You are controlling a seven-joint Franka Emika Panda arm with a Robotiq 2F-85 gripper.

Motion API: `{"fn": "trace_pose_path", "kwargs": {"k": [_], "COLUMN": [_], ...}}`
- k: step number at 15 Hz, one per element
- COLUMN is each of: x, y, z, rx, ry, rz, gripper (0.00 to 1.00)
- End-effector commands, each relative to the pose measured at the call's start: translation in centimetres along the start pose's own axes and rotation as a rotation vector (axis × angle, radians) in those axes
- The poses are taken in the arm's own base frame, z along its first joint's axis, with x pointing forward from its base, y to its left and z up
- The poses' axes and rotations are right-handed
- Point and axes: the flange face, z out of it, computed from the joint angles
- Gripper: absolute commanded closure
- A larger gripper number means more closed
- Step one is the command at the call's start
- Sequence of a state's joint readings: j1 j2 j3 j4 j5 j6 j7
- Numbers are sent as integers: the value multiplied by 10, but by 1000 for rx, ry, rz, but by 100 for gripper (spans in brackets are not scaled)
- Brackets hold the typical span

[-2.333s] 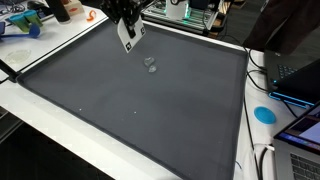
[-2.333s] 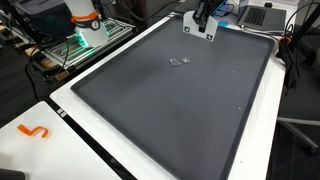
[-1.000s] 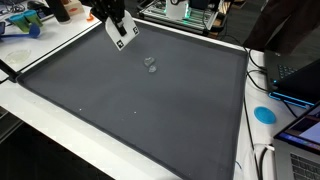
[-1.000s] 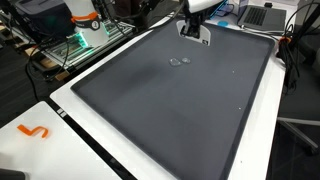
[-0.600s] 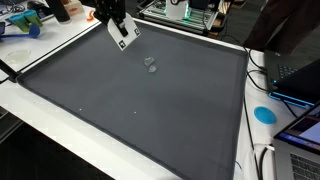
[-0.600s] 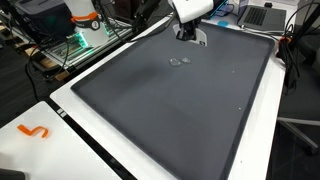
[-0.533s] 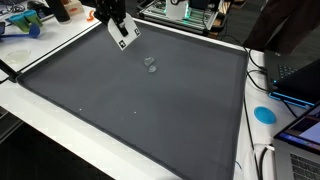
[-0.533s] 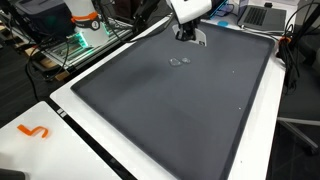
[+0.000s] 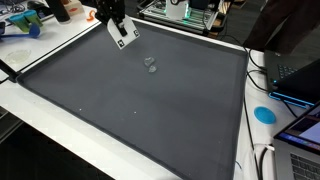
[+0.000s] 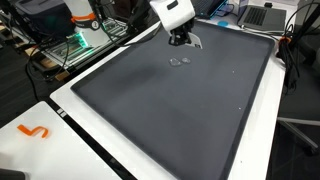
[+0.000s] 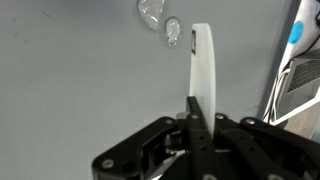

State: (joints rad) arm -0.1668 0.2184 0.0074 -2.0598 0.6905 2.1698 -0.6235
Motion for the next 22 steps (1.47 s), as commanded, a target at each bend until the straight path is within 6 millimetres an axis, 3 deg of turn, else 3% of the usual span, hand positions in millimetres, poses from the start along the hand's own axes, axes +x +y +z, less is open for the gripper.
{"fn": "trace_pose_path", "kwargs": {"k": [1, 22], "x": [-17, -32], "y": [6, 17], "z": [-3, 13], "rx": [16, 61], "ry": [43, 67], "rz": [-7, 9], "gripper": [99, 99]}}
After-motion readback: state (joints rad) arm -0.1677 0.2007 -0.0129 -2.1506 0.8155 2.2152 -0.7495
